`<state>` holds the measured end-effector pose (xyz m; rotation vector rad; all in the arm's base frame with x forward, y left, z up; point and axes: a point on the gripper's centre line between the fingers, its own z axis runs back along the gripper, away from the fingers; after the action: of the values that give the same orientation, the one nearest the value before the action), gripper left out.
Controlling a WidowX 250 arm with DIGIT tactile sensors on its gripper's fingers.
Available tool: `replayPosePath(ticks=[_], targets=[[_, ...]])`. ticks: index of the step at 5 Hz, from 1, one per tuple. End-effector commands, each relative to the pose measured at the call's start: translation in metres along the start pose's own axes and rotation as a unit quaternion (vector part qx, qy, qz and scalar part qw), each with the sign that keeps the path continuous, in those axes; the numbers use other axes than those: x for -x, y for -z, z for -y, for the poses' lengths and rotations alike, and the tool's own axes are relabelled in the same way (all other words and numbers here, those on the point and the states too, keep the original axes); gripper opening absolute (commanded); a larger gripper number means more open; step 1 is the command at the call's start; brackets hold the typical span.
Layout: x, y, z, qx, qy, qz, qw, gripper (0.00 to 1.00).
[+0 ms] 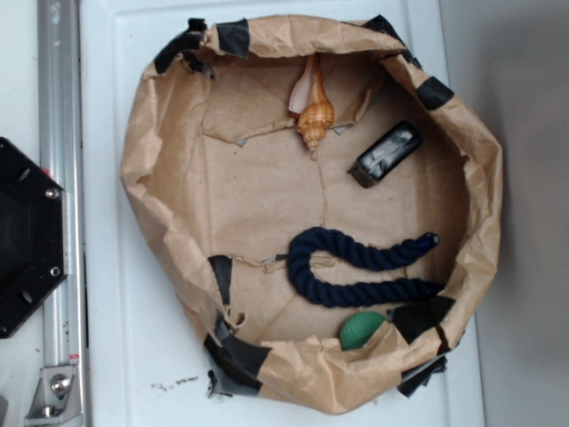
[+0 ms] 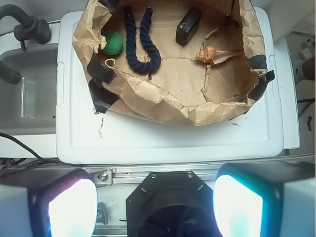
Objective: Grab the shell.
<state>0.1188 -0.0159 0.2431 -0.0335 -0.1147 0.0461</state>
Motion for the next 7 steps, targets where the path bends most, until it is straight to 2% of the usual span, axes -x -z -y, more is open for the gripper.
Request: replayPosePath(ticks=[1, 2, 3, 4, 5, 6, 7], targets=[[0.000, 0.000, 0.000, 0.000, 0.000, 0.000, 1.000, 1.00], [-0.046, 0.044, -0.020, -0.030, -0.085, 0.022, 0.996, 1.00], [-0.084, 0.059, -0.025, -0.050, -0.202, 0.097, 0.973, 1.00], [-0.108, 0.084, -0.040, -0.038, -0.326, 0.120, 0.937, 1.00], [-0.120, 0.123, -0.067, -0.014, -0.444, 0.142, 0.884, 1.00], [-0.128, 0.171, -0.089, -0.033, -0.502, 0.126, 0.855, 1.00], [-0.126, 0.199, -0.110, -0.052, -0.547, 0.102, 0.829, 1.00]])
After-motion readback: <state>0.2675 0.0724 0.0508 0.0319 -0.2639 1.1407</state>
